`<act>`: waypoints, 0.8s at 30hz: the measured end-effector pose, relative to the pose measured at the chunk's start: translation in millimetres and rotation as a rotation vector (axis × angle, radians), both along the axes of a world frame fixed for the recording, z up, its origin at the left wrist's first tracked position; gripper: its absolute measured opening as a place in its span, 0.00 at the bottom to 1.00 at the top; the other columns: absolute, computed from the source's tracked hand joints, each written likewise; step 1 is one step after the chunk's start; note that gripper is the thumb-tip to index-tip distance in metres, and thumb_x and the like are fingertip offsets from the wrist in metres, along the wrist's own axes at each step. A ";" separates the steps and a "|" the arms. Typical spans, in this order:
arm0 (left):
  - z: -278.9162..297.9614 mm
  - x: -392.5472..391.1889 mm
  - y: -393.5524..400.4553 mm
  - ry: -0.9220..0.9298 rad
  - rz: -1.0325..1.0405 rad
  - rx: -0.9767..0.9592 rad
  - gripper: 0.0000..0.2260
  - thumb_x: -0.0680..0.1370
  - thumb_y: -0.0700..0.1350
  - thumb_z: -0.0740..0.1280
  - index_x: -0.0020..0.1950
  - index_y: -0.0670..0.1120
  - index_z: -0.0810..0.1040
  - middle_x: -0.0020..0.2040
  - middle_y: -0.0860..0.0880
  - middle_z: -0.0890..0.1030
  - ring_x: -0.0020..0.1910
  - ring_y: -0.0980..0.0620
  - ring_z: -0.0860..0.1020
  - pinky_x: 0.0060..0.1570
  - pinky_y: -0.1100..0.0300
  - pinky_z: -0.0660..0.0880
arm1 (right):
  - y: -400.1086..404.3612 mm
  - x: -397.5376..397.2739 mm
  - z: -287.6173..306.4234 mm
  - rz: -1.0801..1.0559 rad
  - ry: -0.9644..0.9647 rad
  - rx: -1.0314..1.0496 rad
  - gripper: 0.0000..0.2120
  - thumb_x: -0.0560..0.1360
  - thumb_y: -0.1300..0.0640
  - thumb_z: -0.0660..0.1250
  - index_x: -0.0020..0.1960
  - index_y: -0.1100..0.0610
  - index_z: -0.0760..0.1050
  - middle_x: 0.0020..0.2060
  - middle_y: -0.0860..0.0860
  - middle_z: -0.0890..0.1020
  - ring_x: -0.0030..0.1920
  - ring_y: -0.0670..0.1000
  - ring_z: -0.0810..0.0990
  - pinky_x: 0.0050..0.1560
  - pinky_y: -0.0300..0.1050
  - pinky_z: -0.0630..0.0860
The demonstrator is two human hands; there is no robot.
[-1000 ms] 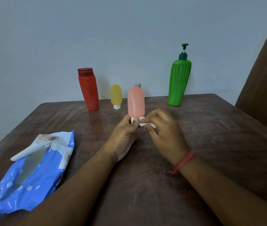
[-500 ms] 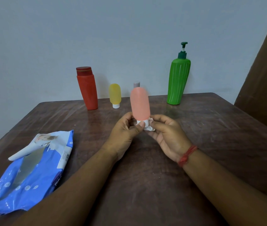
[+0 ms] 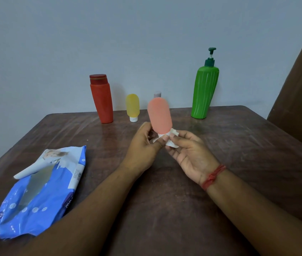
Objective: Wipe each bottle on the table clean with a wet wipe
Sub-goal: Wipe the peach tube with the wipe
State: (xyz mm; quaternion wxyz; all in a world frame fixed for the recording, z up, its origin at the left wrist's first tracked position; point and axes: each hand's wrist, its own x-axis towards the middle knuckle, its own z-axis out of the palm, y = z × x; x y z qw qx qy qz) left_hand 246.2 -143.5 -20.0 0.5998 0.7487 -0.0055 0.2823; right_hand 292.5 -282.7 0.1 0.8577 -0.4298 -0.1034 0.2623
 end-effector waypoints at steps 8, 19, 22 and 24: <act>-5.2 2.8 3.6 0.028 -0.010 0.069 0.14 0.75 0.54 0.72 0.59 0.56 0.78 0.58 0.43 0.80 0.58 0.41 0.79 0.60 0.37 0.75 | -3.3 2.4 -0.8 0.034 -0.021 -0.007 0.12 0.74 0.68 0.68 0.57 0.69 0.75 0.52 0.65 0.84 0.52 0.57 0.86 0.54 0.46 0.83; -4.8 4.0 6.0 0.069 0.062 0.231 0.13 0.76 0.49 0.69 0.58 0.46 0.76 0.53 0.44 0.77 0.51 0.46 0.75 0.53 0.51 0.75 | -10.6 15.0 1.5 -0.002 0.009 0.000 0.05 0.80 0.66 0.64 0.54 0.66 0.75 0.53 0.63 0.83 0.44 0.52 0.85 0.41 0.42 0.83; -8.5 4.3 8.7 0.179 0.091 0.334 0.10 0.79 0.47 0.70 0.58 0.46 0.75 0.52 0.48 0.75 0.51 0.48 0.74 0.52 0.54 0.75 | -16.0 24.5 5.9 -0.104 -0.105 -0.019 0.04 0.81 0.64 0.64 0.51 0.63 0.77 0.49 0.59 0.83 0.44 0.51 0.84 0.43 0.42 0.82; -9.8 4.0 7.4 0.223 0.088 0.393 0.08 0.80 0.47 0.69 0.57 0.48 0.75 0.50 0.52 0.73 0.52 0.49 0.73 0.54 0.54 0.73 | -17.5 25.8 3.6 -0.153 -0.242 -0.131 0.05 0.81 0.65 0.63 0.51 0.62 0.78 0.47 0.57 0.85 0.47 0.51 0.84 0.48 0.44 0.83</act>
